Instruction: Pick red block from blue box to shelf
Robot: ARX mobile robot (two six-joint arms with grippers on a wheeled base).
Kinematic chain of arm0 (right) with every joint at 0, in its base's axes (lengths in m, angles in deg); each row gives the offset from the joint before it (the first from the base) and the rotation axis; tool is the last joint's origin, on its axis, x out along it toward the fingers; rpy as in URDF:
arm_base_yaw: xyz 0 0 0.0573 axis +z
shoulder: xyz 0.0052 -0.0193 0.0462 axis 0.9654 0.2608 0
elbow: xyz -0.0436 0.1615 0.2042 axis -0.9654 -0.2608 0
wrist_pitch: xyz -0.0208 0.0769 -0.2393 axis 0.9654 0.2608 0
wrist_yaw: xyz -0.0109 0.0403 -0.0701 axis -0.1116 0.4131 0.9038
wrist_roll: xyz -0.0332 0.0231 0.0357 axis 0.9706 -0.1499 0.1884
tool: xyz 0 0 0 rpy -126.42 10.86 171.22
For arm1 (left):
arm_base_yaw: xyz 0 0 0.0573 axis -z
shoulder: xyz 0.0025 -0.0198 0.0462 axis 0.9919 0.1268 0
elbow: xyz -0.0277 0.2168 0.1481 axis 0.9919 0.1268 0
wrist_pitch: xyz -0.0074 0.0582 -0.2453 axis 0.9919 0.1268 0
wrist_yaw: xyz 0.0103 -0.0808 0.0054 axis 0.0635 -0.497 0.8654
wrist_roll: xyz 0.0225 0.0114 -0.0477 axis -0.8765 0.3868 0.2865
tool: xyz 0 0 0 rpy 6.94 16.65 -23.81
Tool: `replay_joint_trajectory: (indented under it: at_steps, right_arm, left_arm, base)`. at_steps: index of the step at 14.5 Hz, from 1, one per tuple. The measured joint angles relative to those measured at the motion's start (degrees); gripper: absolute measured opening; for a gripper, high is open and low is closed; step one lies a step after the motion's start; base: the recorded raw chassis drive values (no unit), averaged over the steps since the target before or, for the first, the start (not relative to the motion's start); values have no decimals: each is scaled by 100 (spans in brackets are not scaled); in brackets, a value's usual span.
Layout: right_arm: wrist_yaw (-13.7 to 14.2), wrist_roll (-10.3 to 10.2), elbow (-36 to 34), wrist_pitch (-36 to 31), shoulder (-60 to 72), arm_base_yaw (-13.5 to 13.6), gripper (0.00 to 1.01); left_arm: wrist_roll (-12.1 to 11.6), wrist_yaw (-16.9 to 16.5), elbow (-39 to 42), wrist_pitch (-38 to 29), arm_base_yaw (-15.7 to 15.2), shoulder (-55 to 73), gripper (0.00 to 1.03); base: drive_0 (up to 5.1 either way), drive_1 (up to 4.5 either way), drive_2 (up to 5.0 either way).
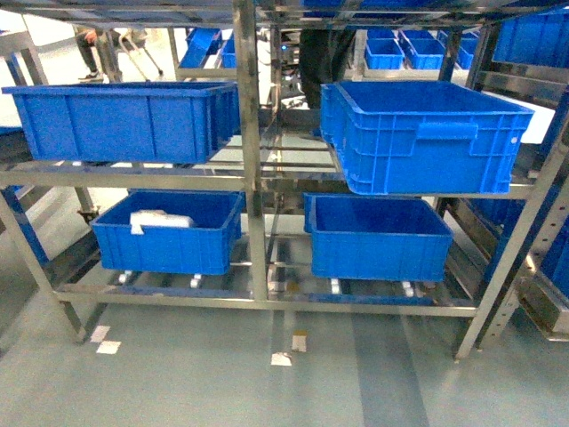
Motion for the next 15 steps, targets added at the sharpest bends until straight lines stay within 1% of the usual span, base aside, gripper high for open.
replay_joint_trajectory:
  at_steps: [15]
  right_arm:
    - [0, 0, 0, -13, 0, 0, 27]
  left_arm:
    - [0, 2, 0, -4, 0, 0, 98]
  base:
    - [10, 433, -414]
